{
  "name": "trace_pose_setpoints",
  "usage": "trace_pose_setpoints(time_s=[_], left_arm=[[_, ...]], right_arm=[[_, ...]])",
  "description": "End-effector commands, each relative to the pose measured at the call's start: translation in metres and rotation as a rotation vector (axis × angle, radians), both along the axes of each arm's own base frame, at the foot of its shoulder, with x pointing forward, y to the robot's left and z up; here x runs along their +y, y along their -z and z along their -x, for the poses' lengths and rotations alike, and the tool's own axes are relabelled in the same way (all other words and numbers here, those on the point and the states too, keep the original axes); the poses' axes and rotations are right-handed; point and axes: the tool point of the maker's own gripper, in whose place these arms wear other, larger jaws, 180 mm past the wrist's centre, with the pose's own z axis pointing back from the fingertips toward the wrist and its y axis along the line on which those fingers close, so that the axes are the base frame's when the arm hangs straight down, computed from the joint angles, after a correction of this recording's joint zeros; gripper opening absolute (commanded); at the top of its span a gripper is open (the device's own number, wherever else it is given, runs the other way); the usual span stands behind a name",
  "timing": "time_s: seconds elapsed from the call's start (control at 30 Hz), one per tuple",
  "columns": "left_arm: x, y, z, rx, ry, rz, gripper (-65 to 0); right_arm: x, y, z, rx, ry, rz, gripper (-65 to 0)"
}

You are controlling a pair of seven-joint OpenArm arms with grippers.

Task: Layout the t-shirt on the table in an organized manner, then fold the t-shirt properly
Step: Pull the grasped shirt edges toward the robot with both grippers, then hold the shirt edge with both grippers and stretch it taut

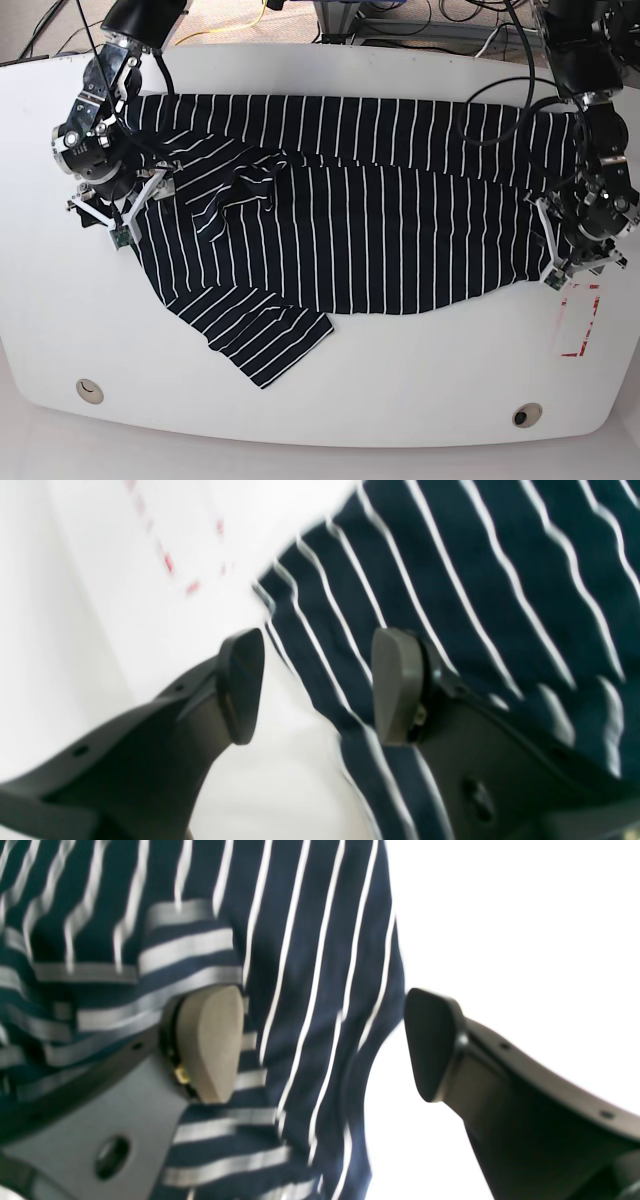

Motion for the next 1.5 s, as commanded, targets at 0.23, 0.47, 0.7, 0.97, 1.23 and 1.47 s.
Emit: trace_pose_setpoints(time_s=[0.23, 0.47, 0.7, 0.97, 1.23, 1.47], left_arm=[[-0.011, -0.005, 0.043, -0.059, -0.052, 0.060, -32.4], [0.009, 0.009, 0.081, -0.028, -0.175, 0.085, -32.4], [0.028, 0.020, 0.110, 0.023, -0.242, 0.068, -32.5], [0.031, 0.030, 0.128, 0.057, -0.278, 0.081, -32.5], [0.039, 0.032, 0.135, 0.067, -0.310, 0.079, -32.5], [0.040, 0.033, 0.137, 0.068, -0.315, 0.078, -32.5]], right_arm=[[-0.010, 0.010, 0.049, 0.048, 0.057, 0.012, -16.6], [-0.043, 0.017, 0.085, 0.103, 0.159, 0.045, -16.6], [-0.064, 0.016, 0.100, 0.115, 0.228, 0.063, -16.8], [-0.065, 0.019, 0.107, 0.133, 0.233, 0.062, -16.8], [-0.060, 0.056, 0.121, 0.222, 0.270, -0.023, -16.8], [-0.057, 0.078, 0.127, 0.274, 0.291, -0.079, -17.0]])
